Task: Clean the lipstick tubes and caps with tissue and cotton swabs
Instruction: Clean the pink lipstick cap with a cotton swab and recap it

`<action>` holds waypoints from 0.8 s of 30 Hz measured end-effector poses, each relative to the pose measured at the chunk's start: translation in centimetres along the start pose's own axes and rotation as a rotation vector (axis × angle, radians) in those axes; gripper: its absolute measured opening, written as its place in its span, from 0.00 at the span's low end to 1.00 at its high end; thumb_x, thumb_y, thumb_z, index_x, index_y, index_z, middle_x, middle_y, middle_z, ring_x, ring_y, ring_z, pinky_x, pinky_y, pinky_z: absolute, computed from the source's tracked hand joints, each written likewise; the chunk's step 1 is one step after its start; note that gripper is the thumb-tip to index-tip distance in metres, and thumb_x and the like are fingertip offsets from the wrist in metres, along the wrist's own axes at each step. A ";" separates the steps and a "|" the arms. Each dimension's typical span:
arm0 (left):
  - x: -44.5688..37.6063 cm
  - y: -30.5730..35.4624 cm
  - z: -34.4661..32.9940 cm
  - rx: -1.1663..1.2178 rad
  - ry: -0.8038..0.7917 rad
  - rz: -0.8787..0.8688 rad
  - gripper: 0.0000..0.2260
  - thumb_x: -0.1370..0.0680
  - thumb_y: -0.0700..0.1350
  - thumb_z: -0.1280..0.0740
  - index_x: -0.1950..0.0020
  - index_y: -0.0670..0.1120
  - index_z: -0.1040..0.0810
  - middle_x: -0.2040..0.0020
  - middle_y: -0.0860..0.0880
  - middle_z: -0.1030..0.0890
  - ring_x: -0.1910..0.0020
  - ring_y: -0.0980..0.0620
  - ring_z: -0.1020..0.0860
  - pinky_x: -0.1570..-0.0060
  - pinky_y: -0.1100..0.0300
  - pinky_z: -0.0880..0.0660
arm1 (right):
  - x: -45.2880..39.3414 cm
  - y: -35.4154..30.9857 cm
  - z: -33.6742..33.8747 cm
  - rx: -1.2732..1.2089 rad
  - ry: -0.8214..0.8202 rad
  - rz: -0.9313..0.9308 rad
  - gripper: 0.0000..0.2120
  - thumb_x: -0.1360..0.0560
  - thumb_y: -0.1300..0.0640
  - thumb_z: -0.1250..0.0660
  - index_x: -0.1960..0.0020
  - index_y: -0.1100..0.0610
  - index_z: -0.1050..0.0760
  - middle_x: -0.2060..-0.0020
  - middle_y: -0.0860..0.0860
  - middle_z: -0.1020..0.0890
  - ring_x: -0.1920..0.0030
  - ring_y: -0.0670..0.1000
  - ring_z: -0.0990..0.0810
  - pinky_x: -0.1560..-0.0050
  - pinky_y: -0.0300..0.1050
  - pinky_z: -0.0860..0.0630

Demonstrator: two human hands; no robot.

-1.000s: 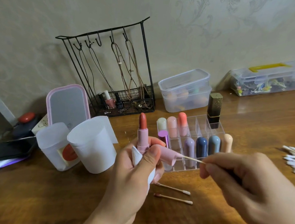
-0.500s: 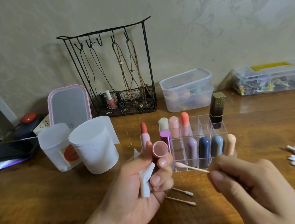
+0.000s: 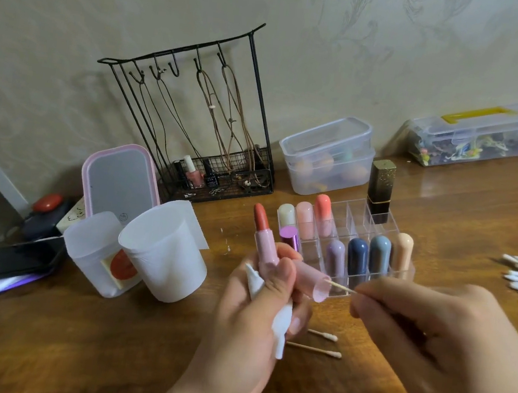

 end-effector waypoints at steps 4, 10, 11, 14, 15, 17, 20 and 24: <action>0.6 0.1 -0.2 -0.398 0.064 -0.192 0.06 0.30 0.58 0.37 0.54 0.63 0.26 0.57 0.61 0.21 0.55 0.61 0.21 0.61 0.66 0.22 | 0.4 0.6 -0.9 0.116 -0.050 -0.059 0.11 0.23 0.45 0.41 0.60 0.47 0.24 0.76 0.41 0.29 0.77 0.43 0.32 0.80 0.38 0.32; 0.6 0.4 -0.2 -0.386 0.061 -0.235 0.04 0.27 0.61 0.37 0.54 0.66 0.27 0.55 0.63 0.22 0.52 0.64 0.22 0.62 0.69 0.24 | 0.1 0.3 -0.6 -0.123 -0.102 -0.017 0.10 0.22 0.49 0.37 0.60 0.47 0.24 0.74 0.41 0.26 0.77 0.41 0.30 0.76 0.30 0.35; 0.6 0.5 -0.3 -0.367 0.058 -0.229 0.06 0.27 0.61 0.37 0.53 0.62 0.26 0.56 0.63 0.22 0.53 0.63 0.21 0.63 0.69 0.24 | 0.1 0.5 -0.4 -0.150 -0.065 -0.041 0.09 0.22 0.49 0.37 0.60 0.47 0.24 0.75 0.41 0.27 0.78 0.41 0.31 0.76 0.29 0.36; 0.3 0.2 -0.2 -0.322 0.057 -0.216 0.05 0.27 0.58 0.35 0.53 0.59 0.25 0.57 0.61 0.21 0.52 0.61 0.20 0.60 0.66 0.22 | -0.1 0.9 -1.1 -0.070 -0.133 -0.031 0.10 0.22 0.52 0.37 0.62 0.49 0.25 0.74 0.42 0.26 0.76 0.43 0.30 0.75 0.31 0.35; 0.2 0.1 -0.1 -0.339 0.050 -0.220 0.04 0.27 0.58 0.35 0.54 0.61 0.25 0.56 0.61 0.22 0.51 0.60 0.21 0.58 0.63 0.21 | -0.1 0.8 -1.4 -0.078 -0.188 -0.012 0.11 0.22 0.51 0.37 0.62 0.51 0.25 0.73 0.44 0.26 0.74 0.44 0.29 0.73 0.33 0.33; 0.2 0.0 0.0 -0.386 0.029 -0.234 0.03 0.27 0.59 0.36 0.54 0.65 0.26 0.55 0.61 0.22 0.51 0.60 0.21 0.56 0.64 0.21 | -0.1 0.7 -1.3 -0.203 -0.218 -0.037 0.13 0.21 0.48 0.39 0.61 0.51 0.25 0.74 0.44 0.27 0.74 0.45 0.31 0.73 0.35 0.33; 0.2 0.1 -0.1 -0.379 0.008 -0.238 0.06 0.29 0.55 0.37 0.57 0.69 0.26 0.55 0.62 0.22 0.51 0.61 0.21 0.59 0.67 0.23 | -0.1 1.3 -1.0 -0.256 -0.111 -0.131 0.11 0.22 0.44 0.40 0.59 0.46 0.24 0.78 0.43 0.29 0.78 0.44 0.33 0.75 0.35 0.36; -0.2 0.1 0.6 -0.382 0.033 -0.248 0.06 0.28 0.53 0.37 0.52 0.60 0.26 0.55 0.63 0.22 0.51 0.63 0.21 0.58 0.68 0.23 | -0.1 1.2 -2.0 -0.091 -0.275 -0.044 0.13 0.21 0.48 0.39 0.62 0.51 0.27 0.71 0.45 0.25 0.70 0.46 0.28 0.70 0.36 0.31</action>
Point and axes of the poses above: each hand's wrist, its own x-axis away from the middle knuckle, its own z-axis out of the back of the hand, y = z × x, the point moved 4 cm from there along -x, towards the middle knuckle
